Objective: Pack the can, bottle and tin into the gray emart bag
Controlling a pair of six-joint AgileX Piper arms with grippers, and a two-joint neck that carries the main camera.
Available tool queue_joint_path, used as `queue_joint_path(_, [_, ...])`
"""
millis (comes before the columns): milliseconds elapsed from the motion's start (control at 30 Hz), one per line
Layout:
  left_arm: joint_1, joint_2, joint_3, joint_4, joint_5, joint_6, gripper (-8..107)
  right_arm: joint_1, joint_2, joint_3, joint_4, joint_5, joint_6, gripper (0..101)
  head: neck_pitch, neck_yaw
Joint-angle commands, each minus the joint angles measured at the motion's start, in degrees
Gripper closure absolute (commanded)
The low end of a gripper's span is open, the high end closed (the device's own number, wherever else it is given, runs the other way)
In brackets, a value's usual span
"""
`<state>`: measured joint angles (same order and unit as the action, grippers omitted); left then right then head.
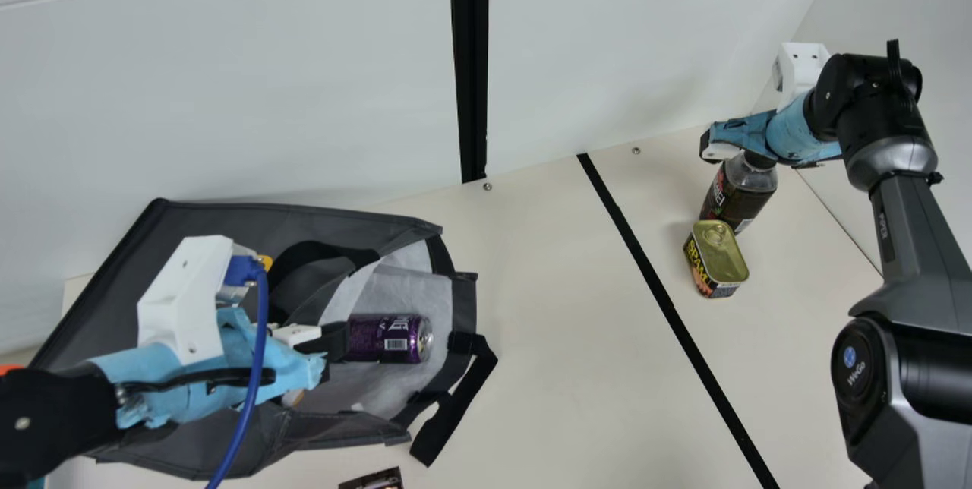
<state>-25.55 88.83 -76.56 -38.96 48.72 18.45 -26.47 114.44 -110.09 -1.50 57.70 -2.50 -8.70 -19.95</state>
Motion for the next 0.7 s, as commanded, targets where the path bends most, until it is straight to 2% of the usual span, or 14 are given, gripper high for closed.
queue_joint_path(0, [0.0, 0.0, 0.0, 0.0, 0.0, 0.0, 89, -0.09, 0.23, -0.25, 0.21, -0.04, -0.02, 10, -1.3, -0.05])
queue_joint_path(67, [0.0, 0.0, 0.0, 0.0, 0.0, 0.0, 89, -0.14, 0.63, -0.68, 0.31, 0.0, -0.12, 10, -1.3, -0.05])
queue_joint_path(500, [0.0, 0.0, 0.0, 0.0, 0.0, 0.0, 89, -0.28, 1.61, -2.0, -0.56, -0.45, -0.45, 97, -1.3, -0.05])
queue_joint_path(533, [0.0, 0.0, 0.0, 0.0, 0.0, 0.0, 89, -0.32, 1.57, -2.01, -0.59, -0.46, -0.43, 101, -1.3, -0.05])
queue_joint_path(667, [0.0, 0.0, 0.0, 0.0, 0.0, 0.0, 89, -0.43, 1.14, -1.83, -0.52, -0.54, -0.48, 101, -1.3, -0.05])
